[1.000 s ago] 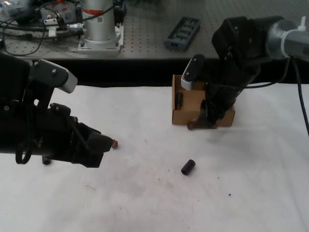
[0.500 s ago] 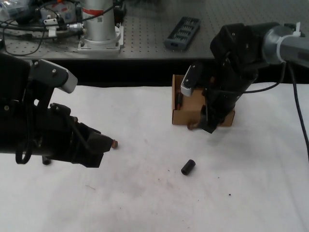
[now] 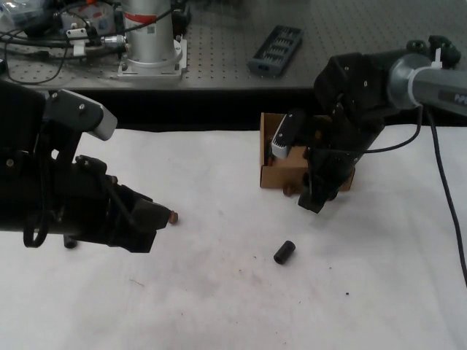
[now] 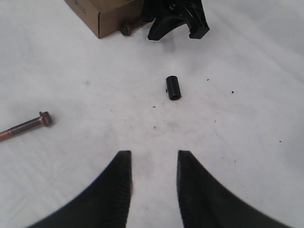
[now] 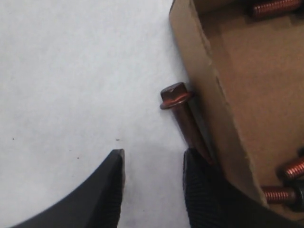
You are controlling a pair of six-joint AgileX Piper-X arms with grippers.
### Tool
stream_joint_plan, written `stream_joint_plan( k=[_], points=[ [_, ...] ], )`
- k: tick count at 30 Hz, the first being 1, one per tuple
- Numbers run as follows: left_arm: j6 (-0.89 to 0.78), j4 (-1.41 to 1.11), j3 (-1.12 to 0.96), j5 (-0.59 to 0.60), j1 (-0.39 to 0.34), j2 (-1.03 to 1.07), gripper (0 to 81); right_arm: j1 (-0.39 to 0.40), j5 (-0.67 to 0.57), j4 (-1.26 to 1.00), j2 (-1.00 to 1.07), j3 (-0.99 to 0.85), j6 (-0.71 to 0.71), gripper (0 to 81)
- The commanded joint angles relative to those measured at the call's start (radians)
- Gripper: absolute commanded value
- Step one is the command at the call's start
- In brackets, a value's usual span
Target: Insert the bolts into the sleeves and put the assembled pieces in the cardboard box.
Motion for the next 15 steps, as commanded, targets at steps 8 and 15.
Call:
stream_joint_plan(
  k=[8,15],
  points=[
    [0.008,-0.006,-0.002,0.002,0.002,-0.015,24.1,-0.002,-0.018,-0.003,-0.004,-0.010,-0.004,12.3],
    [0.008,-0.001,-0.002,0.002,0.002,-0.015,24.1,-0.012,-0.014,-0.023,-0.004,-0.052,0.010,9.7]
  ],
)
